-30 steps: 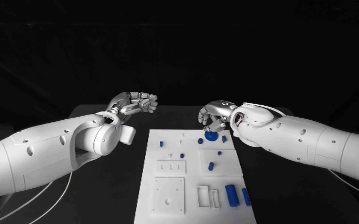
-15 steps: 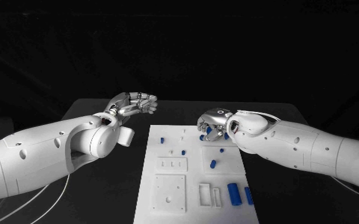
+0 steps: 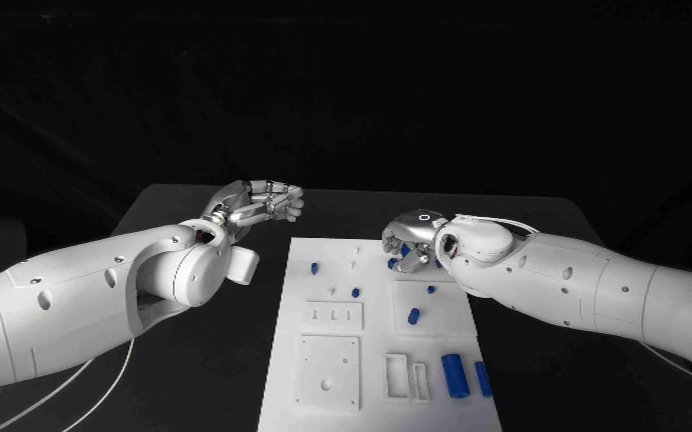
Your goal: Assemble the parts on the task board
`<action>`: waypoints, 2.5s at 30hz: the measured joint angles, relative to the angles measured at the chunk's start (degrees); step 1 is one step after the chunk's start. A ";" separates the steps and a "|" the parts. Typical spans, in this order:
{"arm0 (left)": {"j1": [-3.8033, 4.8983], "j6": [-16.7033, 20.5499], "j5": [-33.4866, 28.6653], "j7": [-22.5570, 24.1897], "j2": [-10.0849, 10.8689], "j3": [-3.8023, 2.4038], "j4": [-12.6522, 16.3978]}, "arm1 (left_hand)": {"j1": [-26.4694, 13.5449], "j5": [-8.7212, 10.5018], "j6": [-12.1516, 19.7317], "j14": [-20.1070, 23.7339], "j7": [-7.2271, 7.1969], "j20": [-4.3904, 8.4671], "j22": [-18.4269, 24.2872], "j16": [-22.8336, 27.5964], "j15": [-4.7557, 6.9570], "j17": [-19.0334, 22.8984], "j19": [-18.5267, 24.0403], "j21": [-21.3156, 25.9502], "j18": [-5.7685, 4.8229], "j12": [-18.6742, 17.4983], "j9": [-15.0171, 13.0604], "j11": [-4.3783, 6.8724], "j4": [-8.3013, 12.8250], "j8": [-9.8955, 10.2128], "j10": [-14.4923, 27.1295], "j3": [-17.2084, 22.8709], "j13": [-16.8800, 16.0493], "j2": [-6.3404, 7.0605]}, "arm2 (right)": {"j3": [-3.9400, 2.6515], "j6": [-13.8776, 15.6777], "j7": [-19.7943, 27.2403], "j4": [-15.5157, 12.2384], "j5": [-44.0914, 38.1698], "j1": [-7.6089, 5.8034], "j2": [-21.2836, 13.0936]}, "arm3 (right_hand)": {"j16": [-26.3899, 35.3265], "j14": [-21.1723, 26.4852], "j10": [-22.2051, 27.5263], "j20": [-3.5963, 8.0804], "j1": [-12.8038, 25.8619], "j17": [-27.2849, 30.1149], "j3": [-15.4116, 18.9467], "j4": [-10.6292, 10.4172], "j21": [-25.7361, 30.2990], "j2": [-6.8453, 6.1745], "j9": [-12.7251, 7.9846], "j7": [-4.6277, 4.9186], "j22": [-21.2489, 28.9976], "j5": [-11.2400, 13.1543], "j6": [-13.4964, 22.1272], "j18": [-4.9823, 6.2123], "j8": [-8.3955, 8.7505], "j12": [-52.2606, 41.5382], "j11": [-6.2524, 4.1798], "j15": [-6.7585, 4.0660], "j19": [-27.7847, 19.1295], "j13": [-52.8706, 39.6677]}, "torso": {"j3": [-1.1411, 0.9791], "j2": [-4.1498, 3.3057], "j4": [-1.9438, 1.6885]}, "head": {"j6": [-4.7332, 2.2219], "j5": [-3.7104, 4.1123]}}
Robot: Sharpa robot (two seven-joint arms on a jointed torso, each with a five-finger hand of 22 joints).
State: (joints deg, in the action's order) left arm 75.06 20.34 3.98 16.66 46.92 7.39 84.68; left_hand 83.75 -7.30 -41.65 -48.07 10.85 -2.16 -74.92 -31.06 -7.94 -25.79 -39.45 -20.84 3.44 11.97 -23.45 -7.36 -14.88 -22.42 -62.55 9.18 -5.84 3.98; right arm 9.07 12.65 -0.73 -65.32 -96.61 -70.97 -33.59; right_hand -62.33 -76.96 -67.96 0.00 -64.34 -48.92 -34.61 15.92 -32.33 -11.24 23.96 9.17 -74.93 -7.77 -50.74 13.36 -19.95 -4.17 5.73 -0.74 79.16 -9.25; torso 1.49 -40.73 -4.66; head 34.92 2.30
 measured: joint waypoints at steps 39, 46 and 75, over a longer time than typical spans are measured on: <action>0.00 -0.50 0.06 -0.16 -0.17 0.00 -0.33 | 0.23 0.00 -0.21 0.37 0.21 0.00 0.01 -0.23 0.05 0.24 0.01 0.00 -0.40 0.00 0.24 -0.01 -0.63 0.00 0.00 -0.63 0.22 -0.22 | 0.14 -1.09 -2.95 -1.64 -2.22 -0.14 0.13 | -3.90 0.79 -6.81 4.03 -0.81 4.17 -7.45 0.01 -15.65 2.43 1.96 -1.78 0.02 4.46 -5.40 -4.72 -1.09 -2.48 -3.49 -2.46 -0.13 -8.89 | 0.06 -1.85 -0.04 | -0.33 -0.18; 0.00 -0.50 0.09 -0.31 -0.18 0.00 -0.70 | 0.46 0.00 -0.21 0.37 0.21 0.00 0.02 -0.22 0.05 0.25 0.01 0.00 -0.43 0.00 0.25 -0.01 -0.63 0.00 0.00 -0.63 0.28 -0.45 | 0.23 0.03 -4.16 -2.91 -2.29 0.03 -0.27 | -4.22 0.50 -7.41 4.72 -0.46 4.54 -9.21 -0.18 -16.43 3.05 3.49 -2.61 0.02 4.94 -6.61 -5.43 -2.16 -4.00 -3.69 -2.75 0.16 -9.30 | 0.06 -2.01 -0.01 | -0.53 -0.19; 0.01 -0.49 0.21 -0.82 -0.94 0.00 -1.35 | 1.13 0.00 -0.21 0.36 0.21 0.00 -0.01 -0.67 0.06 0.43 0.01 0.00 -0.50 0.00 0.43 -0.01 -0.96 0.00 0.01 -0.96 0.39 -0.22 | -0.14 5.35 -9.44 -1.84 1.09 -1.75 5.47 | -4.56 0.49 -7.39 5.55 0.06 5.60 -11.09 0.30 -17.97 3.57 5.61 -2.60 0.03 5.11 -6.44 -6.80 -1.95 -4.21 -3.71 -2.77 0.40 -9.29 | 0.09 -2.45 -0.09 | -1.88 -0.21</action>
State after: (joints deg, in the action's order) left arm 75.07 19.85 4.19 15.85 45.99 7.39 83.33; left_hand 84.88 -7.30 -41.86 -47.71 11.05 -2.16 -74.94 -31.73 -7.88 -25.36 -39.44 -20.84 2.95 11.97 -23.02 -7.36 -15.83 -22.42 -62.54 8.22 -5.45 3.76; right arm 8.93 18.00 -10.17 -67.16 -95.53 -72.72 -28.13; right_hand -66.90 -76.47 -75.35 5.55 -64.28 -43.31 -45.70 16.23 -50.29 -7.67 29.57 6.57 -74.90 -2.66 -57.19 6.55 -21.90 -8.37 2.02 -3.51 79.56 -18.54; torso 1.58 -43.18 -4.75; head 33.04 2.09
